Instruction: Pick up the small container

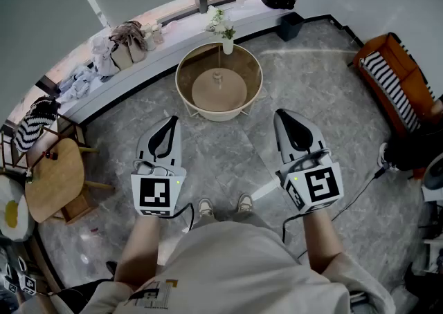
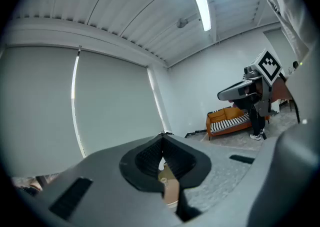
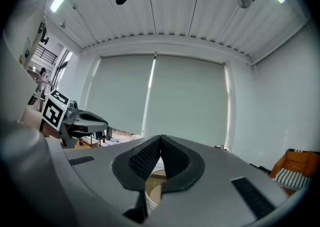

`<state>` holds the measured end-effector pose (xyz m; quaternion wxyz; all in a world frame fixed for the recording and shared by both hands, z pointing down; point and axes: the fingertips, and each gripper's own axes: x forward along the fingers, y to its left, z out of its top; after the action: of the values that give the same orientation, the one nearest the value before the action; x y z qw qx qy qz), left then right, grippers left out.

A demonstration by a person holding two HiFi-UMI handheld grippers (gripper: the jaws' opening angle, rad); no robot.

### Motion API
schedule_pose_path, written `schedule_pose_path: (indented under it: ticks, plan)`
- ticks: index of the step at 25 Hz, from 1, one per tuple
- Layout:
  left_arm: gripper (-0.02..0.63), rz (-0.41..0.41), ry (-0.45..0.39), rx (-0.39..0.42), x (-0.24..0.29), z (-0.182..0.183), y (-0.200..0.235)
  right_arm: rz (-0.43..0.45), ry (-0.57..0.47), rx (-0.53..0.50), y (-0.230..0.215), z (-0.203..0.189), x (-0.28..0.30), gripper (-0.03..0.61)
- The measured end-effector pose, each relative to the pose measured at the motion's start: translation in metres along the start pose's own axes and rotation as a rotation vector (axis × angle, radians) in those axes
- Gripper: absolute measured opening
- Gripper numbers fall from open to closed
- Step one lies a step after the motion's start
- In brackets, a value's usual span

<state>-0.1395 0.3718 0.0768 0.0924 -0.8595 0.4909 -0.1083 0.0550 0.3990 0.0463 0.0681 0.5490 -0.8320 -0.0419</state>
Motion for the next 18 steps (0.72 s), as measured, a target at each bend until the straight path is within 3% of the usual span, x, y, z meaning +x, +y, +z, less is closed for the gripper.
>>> schedule_pose_path:
  ticks: [18]
  plan:
    - [0.008, -0.032, -0.005, 0.005, 0.018, 0.002, -0.027, -0.005, -0.012, 0.027, -0.029, -0.014, -0.005, 0.007]
